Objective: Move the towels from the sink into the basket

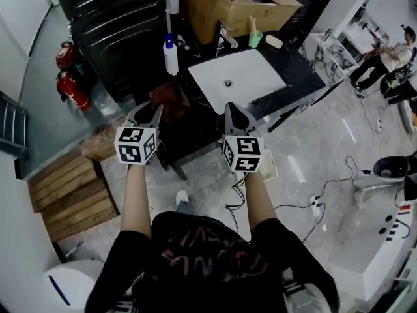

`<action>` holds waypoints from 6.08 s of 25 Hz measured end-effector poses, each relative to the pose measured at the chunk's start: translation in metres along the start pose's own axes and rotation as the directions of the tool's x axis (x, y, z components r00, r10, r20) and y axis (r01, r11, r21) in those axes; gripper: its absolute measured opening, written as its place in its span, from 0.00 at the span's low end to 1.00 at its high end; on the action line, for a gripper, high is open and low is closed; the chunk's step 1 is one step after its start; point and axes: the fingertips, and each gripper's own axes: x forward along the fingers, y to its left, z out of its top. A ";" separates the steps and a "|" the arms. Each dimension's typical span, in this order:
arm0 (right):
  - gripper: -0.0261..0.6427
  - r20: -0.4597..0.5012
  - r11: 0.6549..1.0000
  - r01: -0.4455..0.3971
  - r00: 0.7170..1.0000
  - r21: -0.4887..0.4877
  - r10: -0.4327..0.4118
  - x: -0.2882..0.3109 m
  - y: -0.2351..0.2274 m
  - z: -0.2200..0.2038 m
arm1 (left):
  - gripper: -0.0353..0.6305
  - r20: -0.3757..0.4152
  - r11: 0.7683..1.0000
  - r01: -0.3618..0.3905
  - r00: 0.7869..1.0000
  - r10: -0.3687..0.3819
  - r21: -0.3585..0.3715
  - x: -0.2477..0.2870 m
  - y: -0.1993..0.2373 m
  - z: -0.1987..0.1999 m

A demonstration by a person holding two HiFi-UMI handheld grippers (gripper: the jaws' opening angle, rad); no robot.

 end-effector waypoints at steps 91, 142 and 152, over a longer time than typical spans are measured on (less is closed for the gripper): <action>0.06 -0.179 0.558 0.817 0.576 0.143 -0.798 -0.313 -0.424 -0.117 | 0.18 -0.187 0.509 0.846 0.533 -0.826 0.162 0.236 -0.551 0.000; 0.06 -0.639 0.511 0.796 0.582 0.324 -0.502 -0.253 -0.366 -0.743 | 0.19 -0.631 0.581 0.810 0.411 -0.658 -0.078 0.401 -0.551 -0.631; 0.06 -0.646 0.534 0.786 0.588 0.311 -0.487 -0.246 -0.358 -0.816 | 0.35 -0.649 0.565 0.822 0.388 -0.654 -0.078 0.417 -0.549 -0.715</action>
